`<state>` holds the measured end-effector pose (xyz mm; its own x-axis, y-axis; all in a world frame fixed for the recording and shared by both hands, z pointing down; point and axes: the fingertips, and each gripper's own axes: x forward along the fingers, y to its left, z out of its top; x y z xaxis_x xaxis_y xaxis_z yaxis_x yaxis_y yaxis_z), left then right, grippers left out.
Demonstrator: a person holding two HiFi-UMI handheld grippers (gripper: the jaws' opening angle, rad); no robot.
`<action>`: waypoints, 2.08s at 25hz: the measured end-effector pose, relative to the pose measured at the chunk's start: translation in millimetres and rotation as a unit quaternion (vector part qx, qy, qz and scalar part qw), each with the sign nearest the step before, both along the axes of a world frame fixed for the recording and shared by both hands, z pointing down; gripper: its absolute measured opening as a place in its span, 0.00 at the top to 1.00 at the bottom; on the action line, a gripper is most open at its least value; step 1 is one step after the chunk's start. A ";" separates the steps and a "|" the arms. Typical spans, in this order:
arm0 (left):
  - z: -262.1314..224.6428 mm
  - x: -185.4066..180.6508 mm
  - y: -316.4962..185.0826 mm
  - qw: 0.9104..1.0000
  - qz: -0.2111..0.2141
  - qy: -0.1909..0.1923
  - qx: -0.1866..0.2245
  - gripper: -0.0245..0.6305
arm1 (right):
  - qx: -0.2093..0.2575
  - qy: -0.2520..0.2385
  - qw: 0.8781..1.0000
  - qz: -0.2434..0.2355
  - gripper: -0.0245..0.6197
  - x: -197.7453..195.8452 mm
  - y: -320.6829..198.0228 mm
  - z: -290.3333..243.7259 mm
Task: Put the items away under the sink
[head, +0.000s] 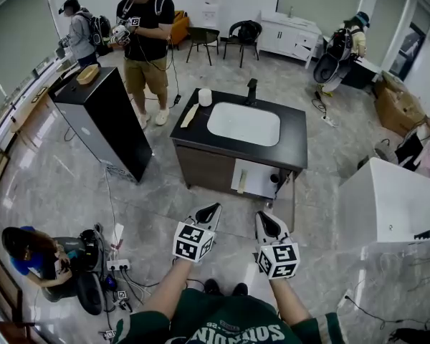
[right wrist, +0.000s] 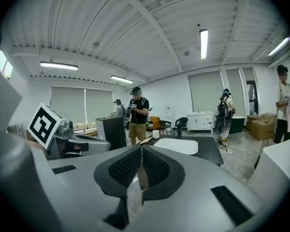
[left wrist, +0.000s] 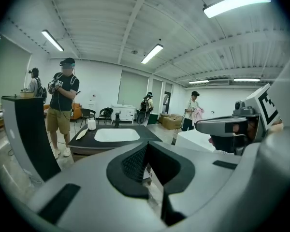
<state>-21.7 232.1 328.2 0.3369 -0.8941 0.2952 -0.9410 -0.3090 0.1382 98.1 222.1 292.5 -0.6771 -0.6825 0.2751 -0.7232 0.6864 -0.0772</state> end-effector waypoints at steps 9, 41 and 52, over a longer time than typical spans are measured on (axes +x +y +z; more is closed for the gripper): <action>-0.7 -10.4 3.8 1.000 0.009 0.008 0.005 0.95 | -0.003 0.005 1.000 0.003 0.90 -12.1 4.6 3.4; 25.5 -150.6 -259.7 0.999 -0.044 0.000 -0.027 0.95 | -0.013 -0.008 0.998 -0.062 0.90 -158.3 -271.9 12.1; 46.6 -218.4 -367.4 0.999 -0.033 -0.017 -0.026 0.95 | -0.021 -0.007 0.998 -0.055 0.90 -234.7 -370.7 26.7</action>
